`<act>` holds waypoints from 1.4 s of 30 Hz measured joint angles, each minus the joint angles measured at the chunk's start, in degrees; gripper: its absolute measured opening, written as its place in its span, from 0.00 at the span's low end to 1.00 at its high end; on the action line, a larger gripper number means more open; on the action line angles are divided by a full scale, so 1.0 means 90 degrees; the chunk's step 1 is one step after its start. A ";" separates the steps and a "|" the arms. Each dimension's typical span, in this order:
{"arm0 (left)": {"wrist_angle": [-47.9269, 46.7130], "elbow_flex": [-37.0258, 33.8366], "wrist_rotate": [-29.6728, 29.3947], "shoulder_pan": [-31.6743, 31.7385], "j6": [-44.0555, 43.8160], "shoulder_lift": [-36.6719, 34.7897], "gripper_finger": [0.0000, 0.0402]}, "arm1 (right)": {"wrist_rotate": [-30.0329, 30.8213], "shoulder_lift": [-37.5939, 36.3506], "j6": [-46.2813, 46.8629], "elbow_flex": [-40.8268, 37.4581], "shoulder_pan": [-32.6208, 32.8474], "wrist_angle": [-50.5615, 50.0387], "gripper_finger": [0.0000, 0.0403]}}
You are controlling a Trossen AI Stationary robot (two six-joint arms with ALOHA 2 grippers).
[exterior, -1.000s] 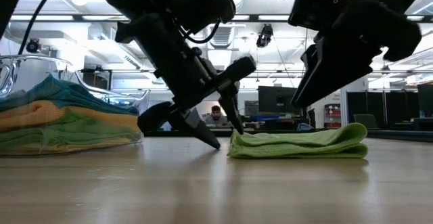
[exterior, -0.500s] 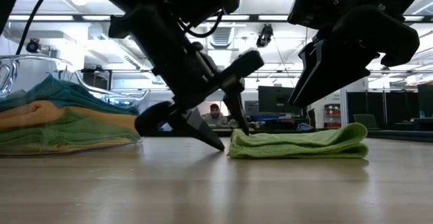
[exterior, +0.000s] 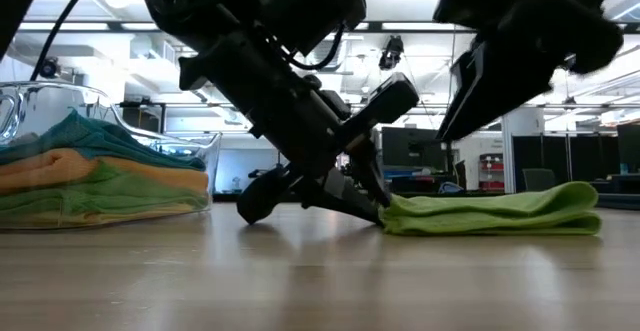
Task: Fold microfiber towels
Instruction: Put the folded green microfiber towel into the transparent bin
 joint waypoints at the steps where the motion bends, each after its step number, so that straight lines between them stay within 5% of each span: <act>1: -0.0009 -0.0007 -0.0035 0.0000 0.0055 0.0030 0.11 | 0.0018 -0.0143 0.0070 0.0036 0.0000 -0.0238 0.46; 4: -0.0041 -0.0030 -0.0080 0.0038 0.0094 0.0010 0.02 | 0.0336 -0.0694 0.0348 0.0053 0.0024 -0.0974 0.46; 15: -0.1474 -0.0104 -0.0015 0.0063 0.0944 -0.1337 0.00 | 0.0942 -0.2089 0.1067 -0.0455 0.0034 -0.1828 0.46; 21: -0.3238 -0.0101 0.0374 0.0087 0.1100 -0.2454 0.00 | 0.0942 -0.2073 0.1343 -0.0660 0.0117 -0.1834 0.46; 34: -0.5315 -0.0124 0.0909 0.0100 0.0907 -0.3545 0.00 | 0.0991 -0.2028 0.1393 -0.0710 0.0129 -0.1654 0.46; 42: -0.5039 -0.0306 0.0982 0.0097 0.0636 -0.3246 0.00 | 0.0978 -0.2028 0.1523 -0.0731 0.0155 -0.1655 0.46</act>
